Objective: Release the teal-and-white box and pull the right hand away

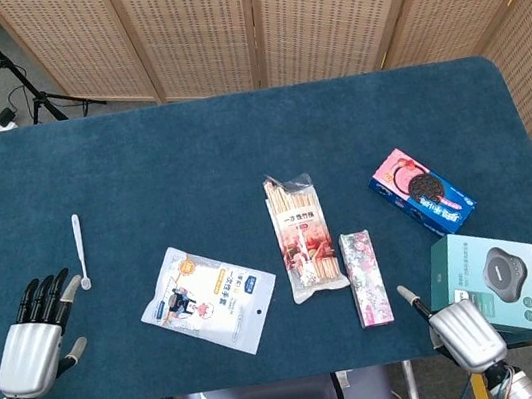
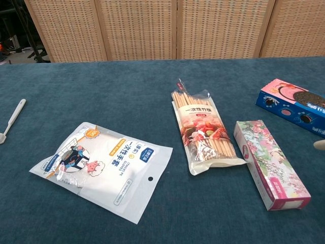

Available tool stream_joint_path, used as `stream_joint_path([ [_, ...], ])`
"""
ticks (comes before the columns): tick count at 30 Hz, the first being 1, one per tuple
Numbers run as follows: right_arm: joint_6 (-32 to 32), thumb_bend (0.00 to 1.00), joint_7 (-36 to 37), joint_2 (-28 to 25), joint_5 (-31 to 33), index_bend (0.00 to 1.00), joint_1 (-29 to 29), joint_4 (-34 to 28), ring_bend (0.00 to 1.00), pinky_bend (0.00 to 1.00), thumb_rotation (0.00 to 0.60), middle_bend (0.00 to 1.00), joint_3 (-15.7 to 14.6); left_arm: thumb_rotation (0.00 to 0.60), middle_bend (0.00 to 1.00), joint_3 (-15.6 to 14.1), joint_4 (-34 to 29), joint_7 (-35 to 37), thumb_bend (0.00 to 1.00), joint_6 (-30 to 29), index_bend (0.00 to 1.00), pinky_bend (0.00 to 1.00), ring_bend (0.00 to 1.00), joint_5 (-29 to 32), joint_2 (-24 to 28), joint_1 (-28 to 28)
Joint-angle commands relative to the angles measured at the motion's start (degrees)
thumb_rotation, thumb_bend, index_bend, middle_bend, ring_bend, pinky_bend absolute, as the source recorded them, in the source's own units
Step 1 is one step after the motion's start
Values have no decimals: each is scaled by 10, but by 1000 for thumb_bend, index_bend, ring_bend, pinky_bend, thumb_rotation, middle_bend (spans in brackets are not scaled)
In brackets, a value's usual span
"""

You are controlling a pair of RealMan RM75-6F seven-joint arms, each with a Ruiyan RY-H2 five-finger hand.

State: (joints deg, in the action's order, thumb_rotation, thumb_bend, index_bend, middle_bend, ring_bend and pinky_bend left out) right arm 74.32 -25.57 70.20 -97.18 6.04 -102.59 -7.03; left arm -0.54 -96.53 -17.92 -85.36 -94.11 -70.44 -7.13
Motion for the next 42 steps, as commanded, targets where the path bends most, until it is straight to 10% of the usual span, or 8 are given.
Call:
stream_joint_path([
  [1, -10, 1000, -7, 5, -1, 0, 3, 2, 899, 900, 600, 753, -4, 600, 0, 0, 0, 0, 234, 0, 0, 0, 0, 1, 0, 0],
  [42, -69, 1000, -16, 19, -12, 0, 25, 0, 899, 899, 600, 750, -36, 600, 0, 1, 1, 8, 243, 0, 0, 0, 0, 1, 2, -1],
])
